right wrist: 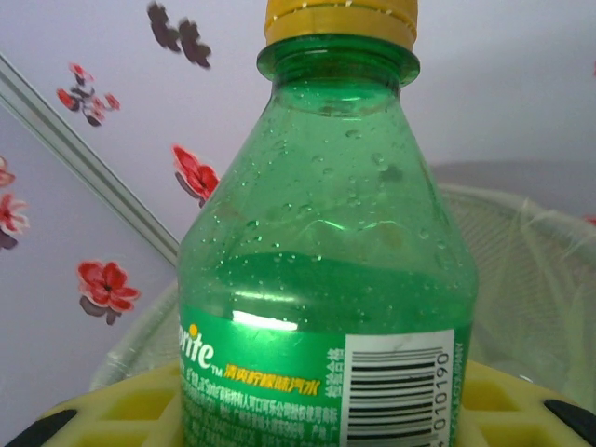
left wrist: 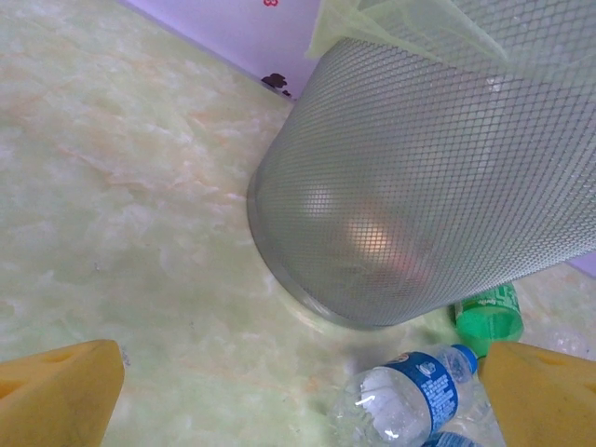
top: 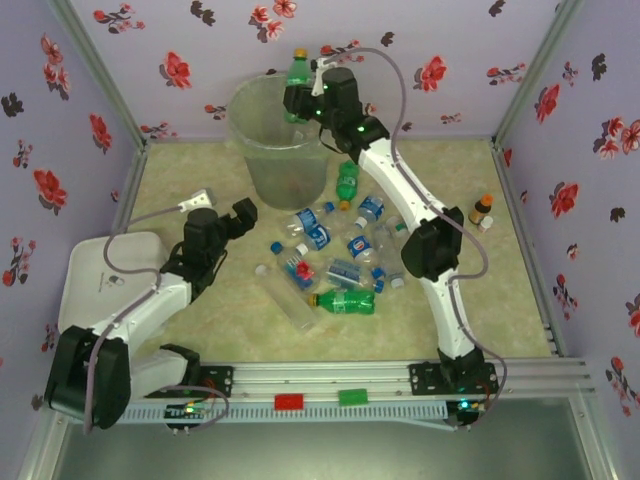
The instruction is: Put the plastic bottles in the bin
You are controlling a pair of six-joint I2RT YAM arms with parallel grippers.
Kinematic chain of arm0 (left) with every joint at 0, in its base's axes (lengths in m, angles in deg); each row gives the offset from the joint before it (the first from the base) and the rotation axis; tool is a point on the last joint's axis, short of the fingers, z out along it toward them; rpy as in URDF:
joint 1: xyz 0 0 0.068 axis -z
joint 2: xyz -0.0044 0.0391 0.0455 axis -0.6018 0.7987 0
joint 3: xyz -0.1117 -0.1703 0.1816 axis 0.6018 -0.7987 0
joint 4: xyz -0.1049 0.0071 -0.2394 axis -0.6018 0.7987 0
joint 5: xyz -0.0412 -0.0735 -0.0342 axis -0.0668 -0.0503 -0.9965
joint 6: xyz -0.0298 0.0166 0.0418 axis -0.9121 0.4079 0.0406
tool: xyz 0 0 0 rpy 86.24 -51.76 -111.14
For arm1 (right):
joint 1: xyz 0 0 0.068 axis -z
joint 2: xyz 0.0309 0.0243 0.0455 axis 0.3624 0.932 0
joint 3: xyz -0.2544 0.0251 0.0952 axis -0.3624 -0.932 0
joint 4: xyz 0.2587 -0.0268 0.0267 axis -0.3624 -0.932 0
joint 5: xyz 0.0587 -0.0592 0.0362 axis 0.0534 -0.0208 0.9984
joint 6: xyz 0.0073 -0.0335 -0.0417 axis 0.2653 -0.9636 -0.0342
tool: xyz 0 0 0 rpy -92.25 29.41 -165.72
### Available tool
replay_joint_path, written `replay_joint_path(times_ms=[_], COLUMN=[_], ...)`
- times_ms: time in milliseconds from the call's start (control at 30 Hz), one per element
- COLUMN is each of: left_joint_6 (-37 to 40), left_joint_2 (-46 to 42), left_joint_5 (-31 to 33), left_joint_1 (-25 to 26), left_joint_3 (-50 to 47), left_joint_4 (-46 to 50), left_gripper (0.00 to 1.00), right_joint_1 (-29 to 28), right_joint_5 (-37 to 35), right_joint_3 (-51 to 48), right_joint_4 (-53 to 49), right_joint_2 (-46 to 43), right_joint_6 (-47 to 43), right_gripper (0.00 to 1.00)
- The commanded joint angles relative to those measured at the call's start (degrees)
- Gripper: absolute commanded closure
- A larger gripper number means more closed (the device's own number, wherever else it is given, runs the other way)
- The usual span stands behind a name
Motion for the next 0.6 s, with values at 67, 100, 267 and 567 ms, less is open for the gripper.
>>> replay_joint_path(times_ms=[67,100,267,567], left_joint_6=[2.24,2.16,2.19,1.76], left_joint_2=[-2.30,-2.52,-3.77,-6.08], left_joint_5=[-0.88,-0.88,-0.96,-1.04], left_joint_1=[-0.44,-0.42,-0.45,-0.41], left_joint_3=[-1.02,-1.07,-1.09,-1.25], left_joint_4=[2.30,2.46,3.59,5.36], left_gripper=[0.00,0.00,0.00,0.00], right_joint_1=[-1.00,-1.15,-1.35,-1.44], right_joint_5=[-0.73,-0.84,-1.15,-0.99], right_joint_3=[3.45,3.52,4.07,6.30], right_joint_4=[-0.53,-0.52,-0.05,-0.45], right_joint_2=[2.26,2.60,3.00,-0.40], right_joint_6=[-3.01,-3.08,-3.35,-4.68], right_gripper=[0.61,0.60,0.38,0.17])
